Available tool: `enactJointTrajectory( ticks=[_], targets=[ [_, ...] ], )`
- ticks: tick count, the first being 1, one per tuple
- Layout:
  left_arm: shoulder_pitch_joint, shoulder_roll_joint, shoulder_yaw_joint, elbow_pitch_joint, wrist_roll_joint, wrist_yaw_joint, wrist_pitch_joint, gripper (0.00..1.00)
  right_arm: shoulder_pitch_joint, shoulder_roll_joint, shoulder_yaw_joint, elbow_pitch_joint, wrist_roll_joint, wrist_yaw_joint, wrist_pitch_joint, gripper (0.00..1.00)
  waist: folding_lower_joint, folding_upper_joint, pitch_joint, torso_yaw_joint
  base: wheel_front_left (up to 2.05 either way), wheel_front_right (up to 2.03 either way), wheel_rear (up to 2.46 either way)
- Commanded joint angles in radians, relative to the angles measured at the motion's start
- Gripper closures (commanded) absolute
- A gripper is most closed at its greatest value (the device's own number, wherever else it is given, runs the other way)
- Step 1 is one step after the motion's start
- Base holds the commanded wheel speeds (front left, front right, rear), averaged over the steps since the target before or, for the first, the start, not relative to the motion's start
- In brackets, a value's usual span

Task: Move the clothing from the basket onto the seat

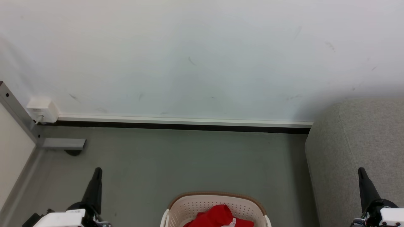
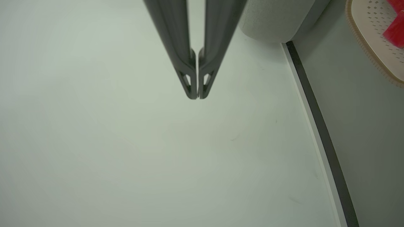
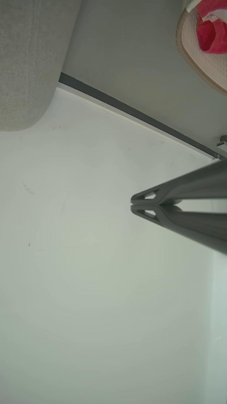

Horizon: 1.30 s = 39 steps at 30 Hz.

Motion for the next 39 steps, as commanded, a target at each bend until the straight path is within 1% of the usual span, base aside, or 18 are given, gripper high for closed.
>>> enactJointTrajectory(
  ticks=[1, 13, 14, 18, 28, 33, 39],
  targets=[
    [-0.007, 0.003, 0.001, -0.004, -0.015, -0.007, 0.003, 1.0, -0.015, -0.007, -0.003, 0.002, 0.002, -0.002, 0.002, 1.0, 0.0, 0.0, 0.0, 0.0, 0.0, 0.0, 0.0],
    [-0.007, 0.003, 0.001, -0.004, -0.015, -0.007, 0.003, 1.0, -0.015, -0.007, -0.003, 0.002, 0.002, -0.002, 0.002, 1.0, 0.0, 0.0, 0.0, 0.0, 0.0, 0.0, 0.0],
    [0.0, 0.0, 0.0, 0.0, 0.0, 0.0, 0.0, 0.0, 0.0, 0.0, 0.0, 0.0, 0.0, 0.0, 0.0, 0.0, 0.0, 0.0, 0.0, 0.0, 0.0, 0.0, 0.0],
    [0.025, -0.006, -0.005, 0.029, 0.002, 0.005, -0.003, 0.0, 0.026, 0.014, 0.005, 0.027, -0.001, 0.0, -0.002, 0.0, 0.0, 0.0, 0.0, 0.0, 0.0, 0.0, 0.0],
    [0.021, -0.005, -0.046, 0.041, 0.033, 0.004, -0.054, 0.0, 0.044, 0.001, 0.038, 0.008, -0.053, 0.0, -0.053, 0.0, 0.0, 0.0, -0.001, 0.002, 0.0, 0.0, 0.0],
    [0.018, -0.005, -0.052, 0.043, 0.087, 0.006, -0.077, 0.0, 0.049, -0.007, 0.051, 0.002, -0.127, 0.0, -0.077, 0.0, 0.0, 0.0, -0.001, 0.002, 0.0, 0.0, 0.0],
    [0.015, -0.004, -0.065, 0.022, 0.197, 0.037, -0.104, 0.0, 0.054, -0.01, 0.063, -0.019, -0.269, 0.0, -0.103, 0.0, 0.0, 0.0, 0.0, 0.002, 0.0, 0.0, 0.0]
  ],
)
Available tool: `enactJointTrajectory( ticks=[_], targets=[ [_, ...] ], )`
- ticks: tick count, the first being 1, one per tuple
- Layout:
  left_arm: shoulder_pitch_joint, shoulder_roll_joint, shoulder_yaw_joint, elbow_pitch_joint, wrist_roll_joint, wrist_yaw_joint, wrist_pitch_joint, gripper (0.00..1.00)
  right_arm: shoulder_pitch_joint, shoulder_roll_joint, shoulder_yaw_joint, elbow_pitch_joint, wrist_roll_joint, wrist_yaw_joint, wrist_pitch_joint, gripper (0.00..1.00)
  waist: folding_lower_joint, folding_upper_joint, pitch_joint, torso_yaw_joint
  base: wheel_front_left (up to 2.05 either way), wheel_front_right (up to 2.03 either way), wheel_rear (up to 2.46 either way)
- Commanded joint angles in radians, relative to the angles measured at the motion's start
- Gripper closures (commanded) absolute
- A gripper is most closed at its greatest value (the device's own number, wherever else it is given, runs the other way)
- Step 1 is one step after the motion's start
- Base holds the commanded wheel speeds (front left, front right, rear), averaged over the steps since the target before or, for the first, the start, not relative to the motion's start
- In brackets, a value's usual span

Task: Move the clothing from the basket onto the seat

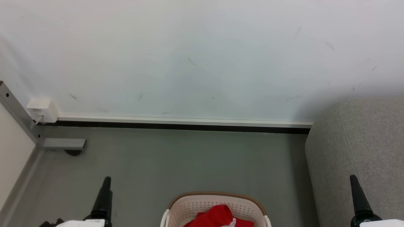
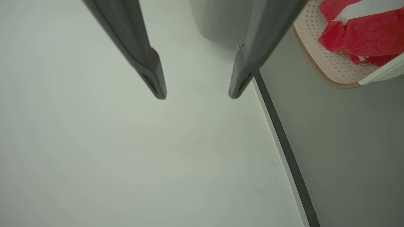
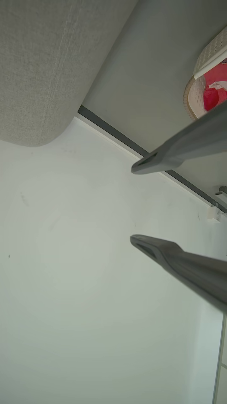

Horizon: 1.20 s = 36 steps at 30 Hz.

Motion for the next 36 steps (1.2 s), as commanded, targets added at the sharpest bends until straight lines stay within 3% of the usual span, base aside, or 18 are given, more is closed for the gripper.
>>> enactJointTrajectory(
  ticks=[1, 17, 28, 36],
  targets=[
    [-0.025, 0.005, -0.009, -0.025, 0.054, 0.013, -0.017, 0.0, -0.009, -0.015, 0.008, -0.029, -0.06, 0.0, -0.013, 0.0, 0.0, 0.0, 0.0, 0.0, 0.0, 0.0, 0.0],
    [-0.024, 0.007, -0.086, -0.071, 0.403, 0.084, -0.079, 0.0, 0.009, -0.051, 0.059, -0.085, -0.467, -0.001, -0.074, 0.0, 0.0, 0.0, -0.003, 0.002, 0.0, 0.0, 0.0],
    [-0.022, 0.012, -0.129, -0.072, 0.679, 0.109, -0.115, 0.0, 0.019, -0.069, 0.078, -0.09, -0.646, -0.001, -0.111, 0.0, 0.0, 0.0, -0.009, 0.003, 0.0, 0.0, 0.0],
    [-0.019, 0.032, -0.161, -0.06, 0.82, 0.146, -0.14, 0.0, 0.028, -0.078, 0.085, -0.085, -0.754, -0.001, -0.136, 0.0, 0.0, 0.0, -0.015, 0.007, 0.0, 0.0, 0.0]
  ],
)
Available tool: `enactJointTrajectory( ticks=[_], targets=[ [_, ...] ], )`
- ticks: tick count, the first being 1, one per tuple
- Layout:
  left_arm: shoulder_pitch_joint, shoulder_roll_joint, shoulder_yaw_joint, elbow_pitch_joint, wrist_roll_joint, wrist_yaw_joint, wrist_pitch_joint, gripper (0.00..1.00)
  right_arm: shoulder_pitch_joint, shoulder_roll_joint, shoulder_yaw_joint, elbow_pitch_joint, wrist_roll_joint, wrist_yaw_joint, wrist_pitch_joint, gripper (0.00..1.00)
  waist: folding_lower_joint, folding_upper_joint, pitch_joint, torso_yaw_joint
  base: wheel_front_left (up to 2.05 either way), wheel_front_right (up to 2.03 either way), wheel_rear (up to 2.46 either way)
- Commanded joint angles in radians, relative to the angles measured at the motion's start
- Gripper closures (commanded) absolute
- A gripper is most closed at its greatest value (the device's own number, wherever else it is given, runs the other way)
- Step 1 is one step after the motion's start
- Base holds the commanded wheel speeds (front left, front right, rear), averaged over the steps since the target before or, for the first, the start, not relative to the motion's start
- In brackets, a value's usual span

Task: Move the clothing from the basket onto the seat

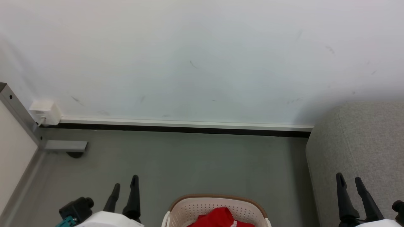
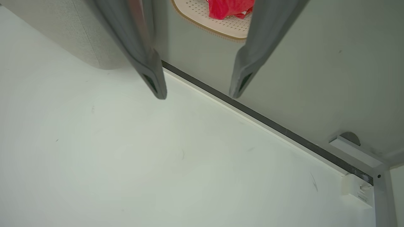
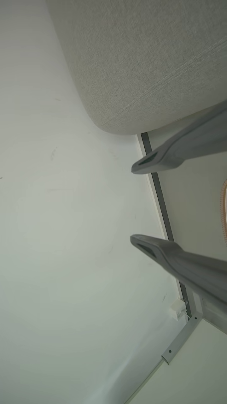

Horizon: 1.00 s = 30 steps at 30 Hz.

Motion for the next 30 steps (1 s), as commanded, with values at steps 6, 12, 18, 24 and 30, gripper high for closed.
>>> enactJointTrajectory(
  ticks=[6, 12, 18, 24, 30],
  targets=[
    [-0.015, 0.033, -0.016, -0.007, 0.106, 0.032, -0.03, 0.0, 0.008, -0.018, 0.006, 0.002, -0.106, -0.001, -0.027, 0.0, 0.0, 0.0, -0.007, 0.004, 0.0, 0.0, 0.0],
    [-0.015, 0.049, -0.021, -0.013, 0.158, 0.049, -0.043, 0.0, 0.017, -0.021, 0.009, 0.012, -0.161, -0.001, -0.04, 0.0, 0.0, 0.0, -0.011, 0.005, 0.0, 0.0, 0.0],
    [-0.013, 0.058, -0.035, -0.013, 0.22, 0.063, -0.06, 0.0, 0.023, -0.02, 0.014, 0.03, -0.212, -0.001, -0.057, 0.0, 0.0, 0.0, -0.012, 0.008, 0.0, 0.0, 0.0],
    [-0.007, 0.072, -0.05, 0.002, 0.279, 0.07, -0.074, 0.0, 0.031, -0.02, 0.005, 0.05, -0.257, -0.001, -0.071, 0.0, 0.0, 0.0, -0.015, 0.011, 0.0, 0.0, 0.0],
    [-0.002, 0.086, -0.064, 0.002, 0.339, 0.081, -0.087, 0.0, 0.038, -0.018, -0.001, 0.059, -0.31, -0.001, -0.084, 0.0, 0.0, 0.0, -0.018, 0.014, 0.0, 0.0, 0.0]
  ],
)
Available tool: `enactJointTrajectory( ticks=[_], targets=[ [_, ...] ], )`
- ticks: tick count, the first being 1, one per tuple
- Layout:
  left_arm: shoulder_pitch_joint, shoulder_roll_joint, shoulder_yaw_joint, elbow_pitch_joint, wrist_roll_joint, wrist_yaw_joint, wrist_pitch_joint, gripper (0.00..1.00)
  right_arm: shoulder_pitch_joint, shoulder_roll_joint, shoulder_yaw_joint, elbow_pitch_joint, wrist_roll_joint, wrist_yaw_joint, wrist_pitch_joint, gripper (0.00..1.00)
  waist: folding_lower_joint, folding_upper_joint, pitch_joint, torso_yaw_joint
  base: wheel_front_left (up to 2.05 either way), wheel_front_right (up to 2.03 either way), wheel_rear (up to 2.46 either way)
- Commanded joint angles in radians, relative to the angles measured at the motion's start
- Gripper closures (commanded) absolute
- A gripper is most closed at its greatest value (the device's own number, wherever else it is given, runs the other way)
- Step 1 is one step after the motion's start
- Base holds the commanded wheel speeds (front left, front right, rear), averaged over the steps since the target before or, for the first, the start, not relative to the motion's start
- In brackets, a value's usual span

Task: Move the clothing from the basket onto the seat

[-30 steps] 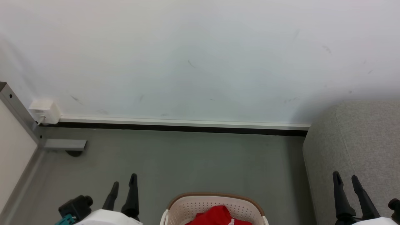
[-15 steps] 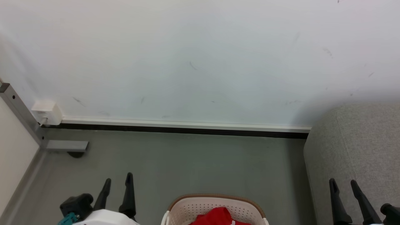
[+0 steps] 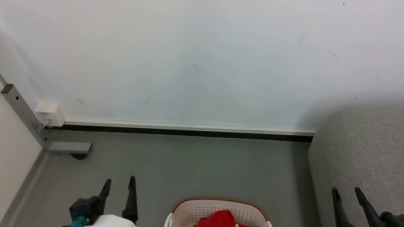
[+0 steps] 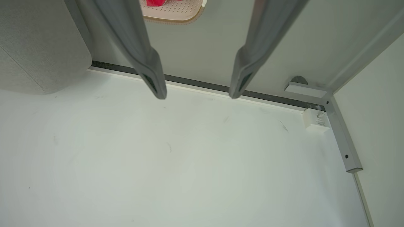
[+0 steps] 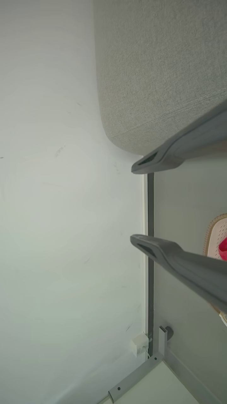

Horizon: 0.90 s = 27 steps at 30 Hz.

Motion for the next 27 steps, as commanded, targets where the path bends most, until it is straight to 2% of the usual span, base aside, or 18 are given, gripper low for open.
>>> enactJointTrajectory(
  ticks=[1, 27],
  targets=[
    [-0.001, 0.012, -0.003, -0.006, 0.028, 0.007, -0.008, 0.0, 0.003, -0.004, -0.003, 0.001, -0.023, -0.001, -0.008, 0.0, 0.0, 0.0, 0.0, 0.001, 0.0, 0.0, 0.0],
    [0.024, 0.034, 0.001, 0.035, 0.216, 0.035, -0.061, 0.0, 0.02, 0.004, -0.046, 0.038, -0.164, -0.002, -0.061, 0.0, 0.0, 0.0, -0.001, 0.006, 0.0, 0.0, 0.0]
  ],
)
